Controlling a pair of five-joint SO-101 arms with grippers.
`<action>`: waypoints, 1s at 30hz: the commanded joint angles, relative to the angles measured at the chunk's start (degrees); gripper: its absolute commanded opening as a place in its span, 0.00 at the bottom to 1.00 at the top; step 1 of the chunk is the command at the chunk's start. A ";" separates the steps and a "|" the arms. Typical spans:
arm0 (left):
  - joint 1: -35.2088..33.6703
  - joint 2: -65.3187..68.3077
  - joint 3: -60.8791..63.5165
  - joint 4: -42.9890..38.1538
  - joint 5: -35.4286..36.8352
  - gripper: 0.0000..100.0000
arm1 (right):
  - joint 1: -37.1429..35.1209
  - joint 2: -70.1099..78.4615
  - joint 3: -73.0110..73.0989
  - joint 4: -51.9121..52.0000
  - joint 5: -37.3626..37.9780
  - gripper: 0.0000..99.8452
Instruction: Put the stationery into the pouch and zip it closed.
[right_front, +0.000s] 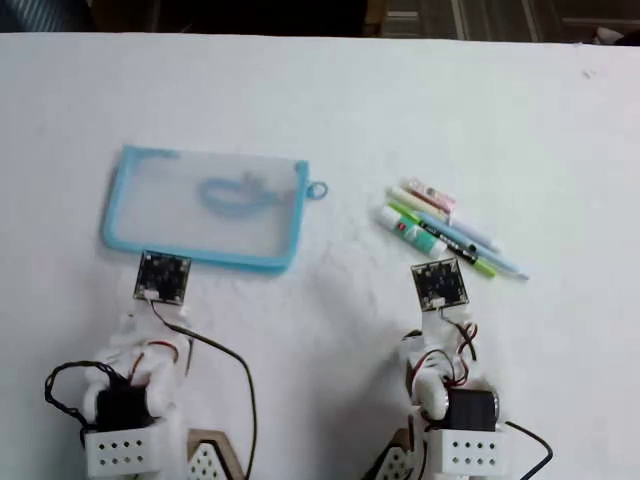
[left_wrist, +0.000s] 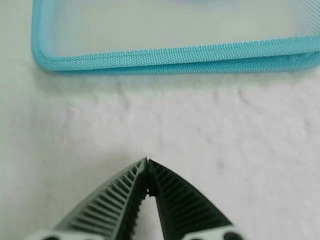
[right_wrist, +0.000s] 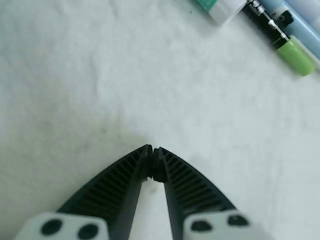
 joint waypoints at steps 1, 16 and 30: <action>-0.22 -0.13 -0.18 0.18 0.00 0.03 | 0.22 -0.31 0.53 -0.75 0.18 0.02; -0.22 -0.13 -0.18 0.18 0.00 0.03 | -0.04 -0.31 0.53 -0.66 0.18 0.02; -0.22 -0.13 -0.18 0.18 0.00 0.03 | -2.95 0.13 -14.95 -1.36 0.18 0.02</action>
